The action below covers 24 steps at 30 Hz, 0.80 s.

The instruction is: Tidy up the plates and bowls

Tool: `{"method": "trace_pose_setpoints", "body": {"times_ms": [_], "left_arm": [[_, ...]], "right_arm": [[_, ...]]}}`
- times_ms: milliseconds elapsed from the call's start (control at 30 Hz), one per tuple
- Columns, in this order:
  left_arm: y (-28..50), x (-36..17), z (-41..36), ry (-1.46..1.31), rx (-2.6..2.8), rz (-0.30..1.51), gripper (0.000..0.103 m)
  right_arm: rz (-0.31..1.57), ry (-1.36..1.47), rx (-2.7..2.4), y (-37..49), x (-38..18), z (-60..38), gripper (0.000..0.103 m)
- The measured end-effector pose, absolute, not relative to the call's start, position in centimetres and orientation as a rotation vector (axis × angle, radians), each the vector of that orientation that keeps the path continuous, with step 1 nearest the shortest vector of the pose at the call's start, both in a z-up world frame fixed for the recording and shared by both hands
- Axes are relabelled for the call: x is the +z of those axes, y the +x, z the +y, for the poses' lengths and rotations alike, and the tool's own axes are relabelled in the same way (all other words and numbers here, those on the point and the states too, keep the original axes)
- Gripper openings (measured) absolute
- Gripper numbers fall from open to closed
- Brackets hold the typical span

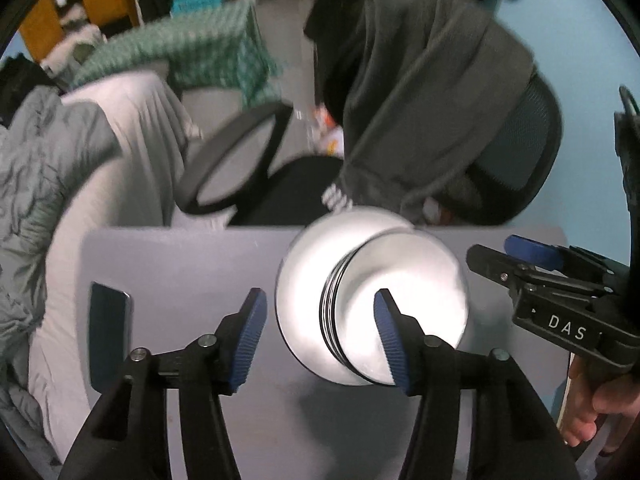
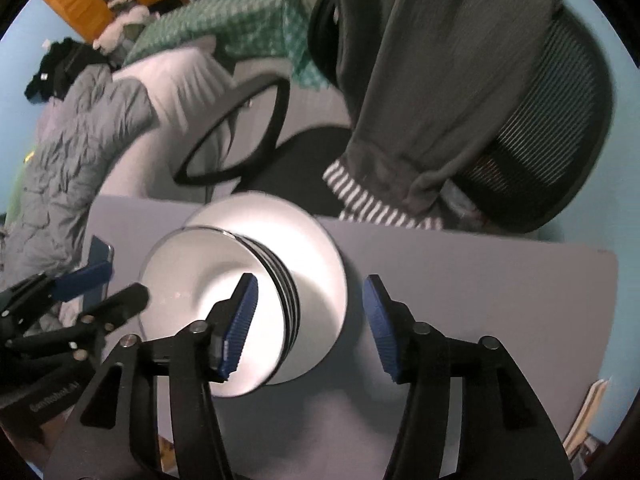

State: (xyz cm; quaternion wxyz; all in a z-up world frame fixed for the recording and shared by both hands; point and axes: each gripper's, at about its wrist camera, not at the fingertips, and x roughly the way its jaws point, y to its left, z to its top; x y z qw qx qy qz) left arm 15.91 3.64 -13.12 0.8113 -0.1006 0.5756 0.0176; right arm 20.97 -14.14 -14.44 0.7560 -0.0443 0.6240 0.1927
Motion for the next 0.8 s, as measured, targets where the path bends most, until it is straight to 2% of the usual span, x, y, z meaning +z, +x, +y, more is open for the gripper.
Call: {"method": "trace_pose_setpoints", "body": {"times_ms": [67, 267, 367, 433, 800], "left_arm": [[15.1, -11.1, 3.8, -0.201, 0.049, 1.152, 0.068], [12.8, -6.4, 4.3, -0.164, 0.061, 1.018, 0.069], [11.7, -4.8, 4.9, -0.183, 0.059, 0.987, 0.070], [10.9, -3.9, 5.4, -0.205, 0.054, 0.975, 0.077], [6.3, -0.1, 6.1, -0.176, 0.087, 0.870, 0.080]], "right_arm": [[1.302, -0.117, 0.407, 20.6, -12.6, -14.4, 0.060], [1.147, -0.133, 0.386, 18.5, -6.9, -15.0, 0.061], [1.069, -0.134, 0.379, 16.9, -4.2, -15.0, 0.068], [1.043, -0.134, 0.377, 16.2, -3.0, -15.0, 0.068], [0.978, -0.088, 0.353, 11.9, 1.4, -15.0, 0.069]]}}
